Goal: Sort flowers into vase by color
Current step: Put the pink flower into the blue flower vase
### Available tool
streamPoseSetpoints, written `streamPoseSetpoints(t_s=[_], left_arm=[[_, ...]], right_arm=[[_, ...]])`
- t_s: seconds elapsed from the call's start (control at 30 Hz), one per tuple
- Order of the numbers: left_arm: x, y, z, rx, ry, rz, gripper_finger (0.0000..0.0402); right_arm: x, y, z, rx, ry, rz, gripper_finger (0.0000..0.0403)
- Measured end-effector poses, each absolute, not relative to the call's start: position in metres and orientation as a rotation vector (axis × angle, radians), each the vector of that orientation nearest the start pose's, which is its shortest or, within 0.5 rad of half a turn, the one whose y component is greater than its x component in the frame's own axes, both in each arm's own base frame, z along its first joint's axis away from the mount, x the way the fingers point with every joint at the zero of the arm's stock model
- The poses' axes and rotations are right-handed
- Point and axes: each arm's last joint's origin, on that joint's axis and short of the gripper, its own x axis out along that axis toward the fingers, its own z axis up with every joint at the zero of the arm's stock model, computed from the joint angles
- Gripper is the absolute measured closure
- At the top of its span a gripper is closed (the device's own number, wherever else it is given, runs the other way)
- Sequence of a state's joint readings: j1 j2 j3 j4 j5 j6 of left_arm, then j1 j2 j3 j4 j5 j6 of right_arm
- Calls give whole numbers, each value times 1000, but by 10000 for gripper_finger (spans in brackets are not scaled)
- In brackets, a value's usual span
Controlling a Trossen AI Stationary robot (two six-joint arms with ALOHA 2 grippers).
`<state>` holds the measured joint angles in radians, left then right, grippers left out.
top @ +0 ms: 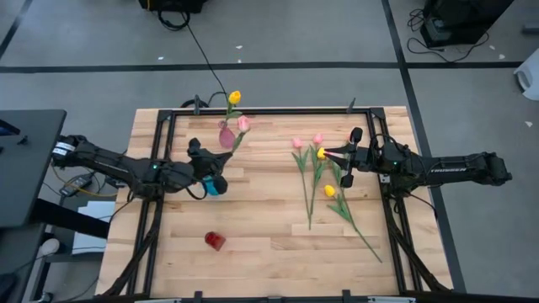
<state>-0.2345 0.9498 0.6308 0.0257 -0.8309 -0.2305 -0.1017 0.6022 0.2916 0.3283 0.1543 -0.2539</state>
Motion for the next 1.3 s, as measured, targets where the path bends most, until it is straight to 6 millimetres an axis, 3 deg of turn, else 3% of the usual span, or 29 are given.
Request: streamPoseSetpoints(t_s=[0.5,0.77,1.2,1.3], left_arm=[[196,-36,235,-112,123,572,401],[197,-38,234,-126,101,550,401],[220,-36,228,-63,49,560,401],[223,-39,237,-24,-43,526,401]], right_arm=[[149,-20,237,-252,15,-254,337],[149,-20,237,-252,15,-255,337],[149,-19,238,-252,-1,-234,337],[149,-19,238,-252,4,-233,337]])
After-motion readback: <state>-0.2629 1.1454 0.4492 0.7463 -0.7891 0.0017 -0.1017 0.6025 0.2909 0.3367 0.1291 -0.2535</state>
